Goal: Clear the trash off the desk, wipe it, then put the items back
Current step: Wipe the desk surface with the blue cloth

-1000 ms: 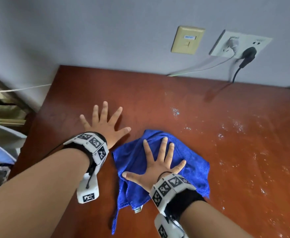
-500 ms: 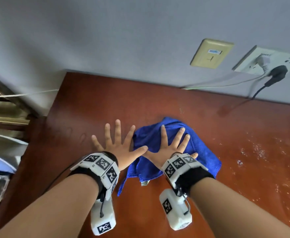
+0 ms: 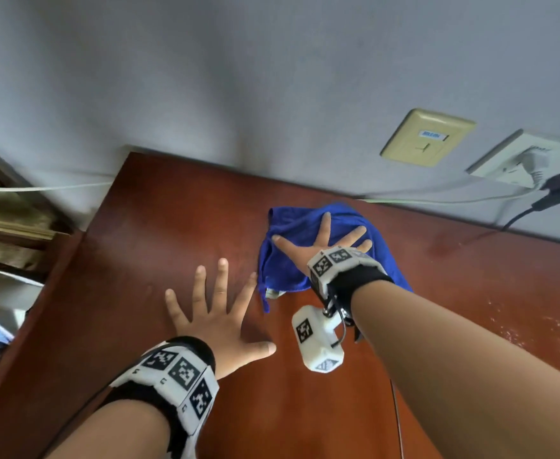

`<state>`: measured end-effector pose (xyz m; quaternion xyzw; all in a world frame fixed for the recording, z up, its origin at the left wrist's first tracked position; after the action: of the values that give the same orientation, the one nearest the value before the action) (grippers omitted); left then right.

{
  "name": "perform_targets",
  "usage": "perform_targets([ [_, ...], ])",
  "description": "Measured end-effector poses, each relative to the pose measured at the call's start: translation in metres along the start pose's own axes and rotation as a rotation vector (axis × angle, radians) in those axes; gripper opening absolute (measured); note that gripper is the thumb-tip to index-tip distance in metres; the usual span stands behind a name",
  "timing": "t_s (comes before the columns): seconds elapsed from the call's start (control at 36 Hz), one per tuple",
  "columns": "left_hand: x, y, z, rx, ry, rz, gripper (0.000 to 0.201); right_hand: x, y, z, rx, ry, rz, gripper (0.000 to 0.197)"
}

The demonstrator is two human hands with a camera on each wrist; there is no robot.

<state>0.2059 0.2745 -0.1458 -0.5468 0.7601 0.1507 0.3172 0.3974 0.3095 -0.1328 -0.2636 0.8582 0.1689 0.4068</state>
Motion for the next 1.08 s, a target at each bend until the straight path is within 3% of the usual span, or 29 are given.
perform_targets([
  [0.14,0.001,0.000,0.000,0.008,-0.005,-0.017,0.100,-0.020,0.007,0.014,0.027,0.007,-0.025,0.119],
  [0.22,0.001,-0.001,-0.001,0.011,-0.027,-0.024,0.103,-0.024,0.007,0.032,-0.007,0.050,0.078,0.119],
  [0.28,0.000,-0.001,-0.002,0.014,-0.028,-0.029,0.102,-0.031,0.006,0.038,-0.108,0.117,0.118,0.099],
  [0.33,0.000,-0.001,-0.002,0.018,-0.024,-0.031,0.102,-0.052,0.000,0.031,-0.237,0.076,0.032,0.063],
  [0.39,-0.001,-0.001,-0.002,0.020,-0.022,-0.036,0.102,-0.076,-0.001,0.028,-0.452,-0.069,-0.223,0.043],
  [0.47,0.000,-0.001,-0.002,0.022,-0.016,-0.045,0.102,-0.092,0.003,0.022,-0.838,-0.274,-0.454,0.047],
  [0.53,0.000,0.000,-0.001,0.023,-0.019,-0.044,0.102,-0.080,0.009,0.021,-1.137,-0.250,-0.611,0.056],
  [0.58,0.000,0.000,-0.001,0.022,-0.018,-0.035,0.102,-0.065,0.010,0.027,-1.267,-0.133,-0.790,0.065],
  [0.75,0.001,0.000,-0.001,0.018,-0.016,-0.032,0.102,-0.047,0.026,0.043,-1.381,-0.111,-0.892,0.072],
  [0.86,0.001,0.000,-0.001,0.020,-0.015,-0.037,0.102,-0.039,0.021,0.045,-1.405,-0.108,-0.808,0.071],
  [1.08,0.000,-0.001,-0.002,0.013,-0.001,-0.034,0.101,-0.032,0.007,0.053,-1.175,-0.196,-0.625,0.073],
])
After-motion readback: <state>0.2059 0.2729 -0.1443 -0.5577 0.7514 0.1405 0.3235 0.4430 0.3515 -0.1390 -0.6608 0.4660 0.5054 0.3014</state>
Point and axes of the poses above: each hand's wrist, its own z-axis towards the middle knuckle, its own x-axis out of the palm, y = z × x, the point moved 6 cm from there along z, towards the middle knuckle, and after that the axes turned 1 degree about y, right-handed, at the moved point
